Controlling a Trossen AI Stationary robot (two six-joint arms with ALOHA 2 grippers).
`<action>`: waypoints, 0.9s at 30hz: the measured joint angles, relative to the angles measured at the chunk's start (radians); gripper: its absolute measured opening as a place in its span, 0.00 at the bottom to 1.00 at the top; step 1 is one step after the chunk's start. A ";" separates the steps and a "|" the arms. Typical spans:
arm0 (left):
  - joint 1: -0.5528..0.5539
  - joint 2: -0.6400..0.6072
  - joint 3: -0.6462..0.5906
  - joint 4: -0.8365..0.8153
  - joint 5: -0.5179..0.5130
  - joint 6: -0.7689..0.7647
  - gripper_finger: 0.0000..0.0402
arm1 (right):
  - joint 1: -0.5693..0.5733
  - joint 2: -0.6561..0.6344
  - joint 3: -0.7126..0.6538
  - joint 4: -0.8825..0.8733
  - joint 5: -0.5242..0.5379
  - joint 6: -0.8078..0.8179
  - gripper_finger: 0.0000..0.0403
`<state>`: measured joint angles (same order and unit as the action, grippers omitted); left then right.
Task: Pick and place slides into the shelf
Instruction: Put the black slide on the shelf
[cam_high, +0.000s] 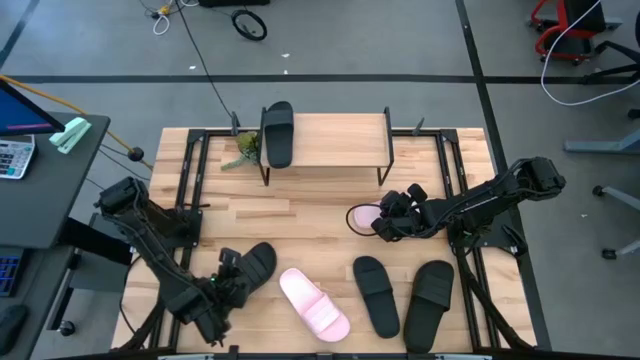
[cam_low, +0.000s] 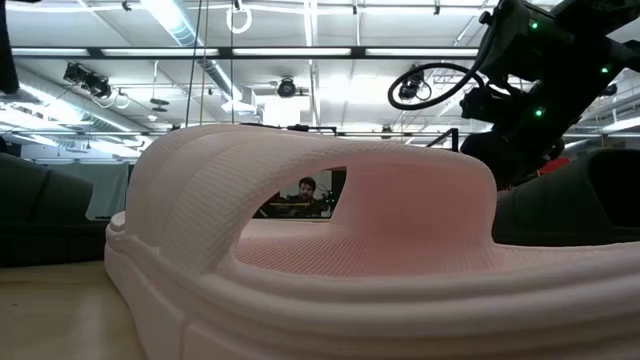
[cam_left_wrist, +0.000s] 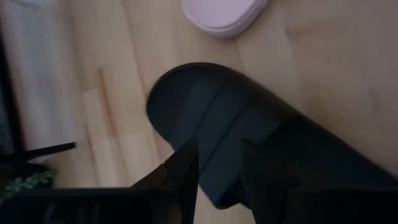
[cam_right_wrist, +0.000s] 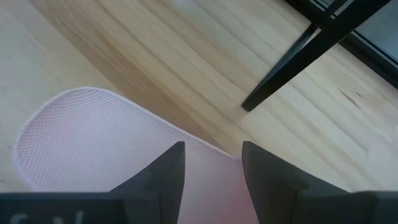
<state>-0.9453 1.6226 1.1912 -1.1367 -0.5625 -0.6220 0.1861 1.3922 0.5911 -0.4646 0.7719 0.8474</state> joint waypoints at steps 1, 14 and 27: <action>0.000 0.000 0.000 0.004 0.017 -0.002 0.30 | 0.000 0.000 0.000 0.001 -0.003 0.000 0.41; -0.007 0.152 -0.006 -0.003 0.075 0.018 0.47 | 0.000 0.000 0.000 0.004 -0.024 0.001 0.41; 0.033 0.289 -0.002 -0.050 -0.115 -0.029 0.22 | 0.000 0.000 0.000 0.003 -0.022 -0.011 0.41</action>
<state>-0.9122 1.9114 1.1893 -1.1866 -0.6777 -0.6514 0.1856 1.3922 0.5911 -0.4618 0.7502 0.8368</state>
